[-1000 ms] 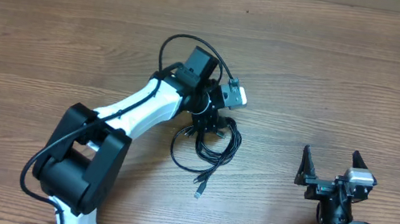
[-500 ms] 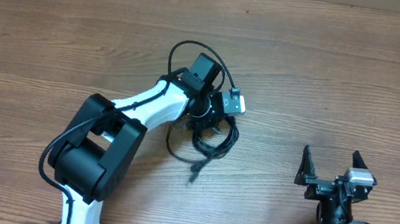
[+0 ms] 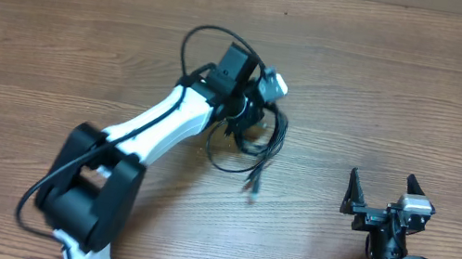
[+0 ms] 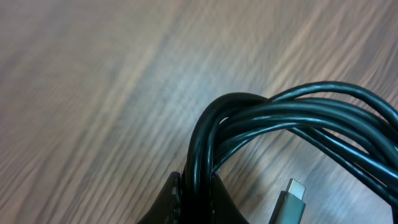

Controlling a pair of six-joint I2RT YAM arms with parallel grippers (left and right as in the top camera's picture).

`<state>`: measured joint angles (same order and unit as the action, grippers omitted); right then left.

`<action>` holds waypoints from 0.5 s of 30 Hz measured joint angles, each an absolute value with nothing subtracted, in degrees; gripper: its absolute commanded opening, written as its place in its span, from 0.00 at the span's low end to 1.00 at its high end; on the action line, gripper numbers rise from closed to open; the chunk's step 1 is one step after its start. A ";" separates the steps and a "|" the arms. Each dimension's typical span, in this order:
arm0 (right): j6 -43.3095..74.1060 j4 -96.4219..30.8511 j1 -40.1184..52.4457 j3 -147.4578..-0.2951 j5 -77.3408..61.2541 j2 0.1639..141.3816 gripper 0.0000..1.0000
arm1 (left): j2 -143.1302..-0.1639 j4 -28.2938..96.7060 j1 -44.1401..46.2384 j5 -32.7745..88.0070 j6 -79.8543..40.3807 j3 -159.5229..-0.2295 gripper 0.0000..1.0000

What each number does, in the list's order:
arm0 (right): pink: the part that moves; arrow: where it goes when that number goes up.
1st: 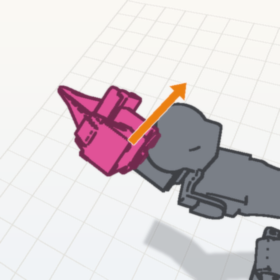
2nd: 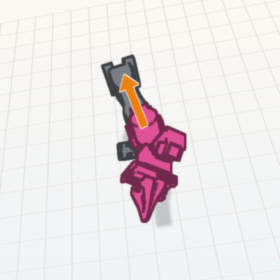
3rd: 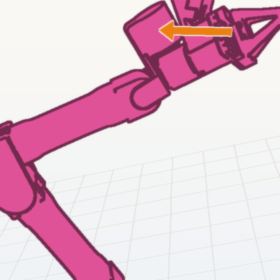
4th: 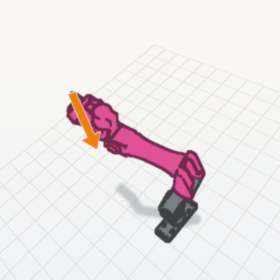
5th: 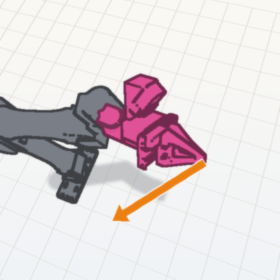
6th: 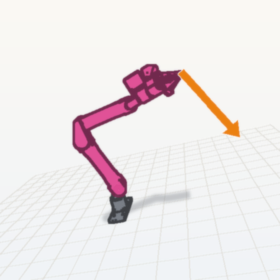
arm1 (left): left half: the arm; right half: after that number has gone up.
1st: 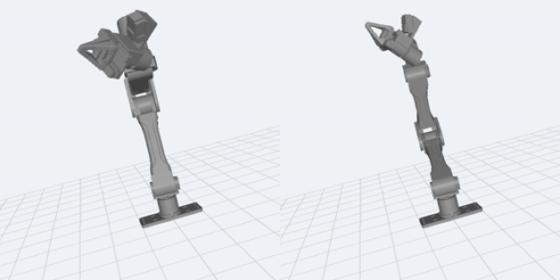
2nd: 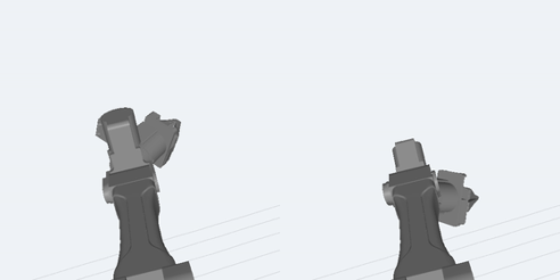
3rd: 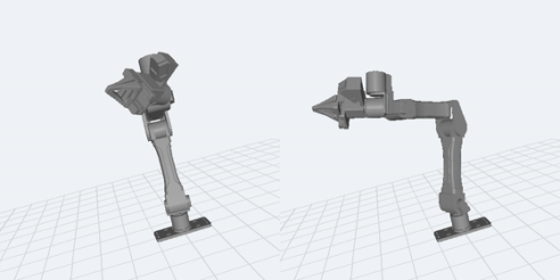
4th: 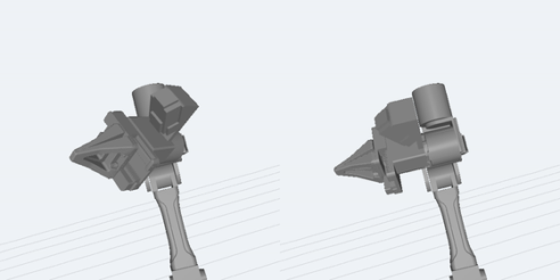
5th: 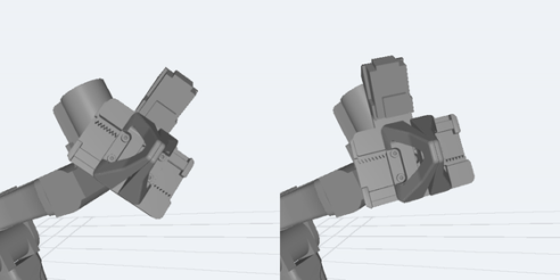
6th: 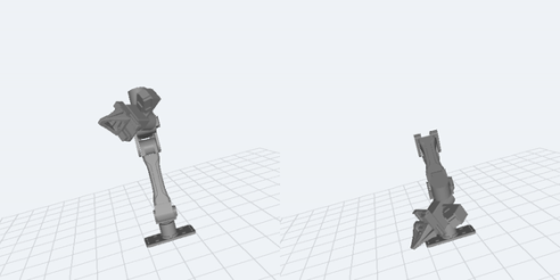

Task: Untangle cables
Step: 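Grasp a cable loop with the left gripper and lift slightly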

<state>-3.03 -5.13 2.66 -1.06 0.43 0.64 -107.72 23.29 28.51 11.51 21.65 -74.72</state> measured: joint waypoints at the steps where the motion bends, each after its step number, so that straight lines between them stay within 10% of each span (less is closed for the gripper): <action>1: -2.98 -5.15 2.66 -1.06 0.43 0.64 1.00 | -106.54 24.01 28.51 11.46 19.18 -75.00 0.04; 7: -3.01 -5.10 2.66 -1.06 0.43 0.64 1.00 | -103.15 35.05 28.51 9.76 0.21 -76.34 0.07; 14: -3.01 -5.15 2.66 -1.06 0.40 0.62 1.00 | -103.31 41.65 28.47 5.23 -10.72 -76.12 1.00; 15: -3.01 -5.15 2.66 -1.06 0.43 0.64 1.00 | -103.31 41.67 28.47 4.84 -11.66 -76.12 1.00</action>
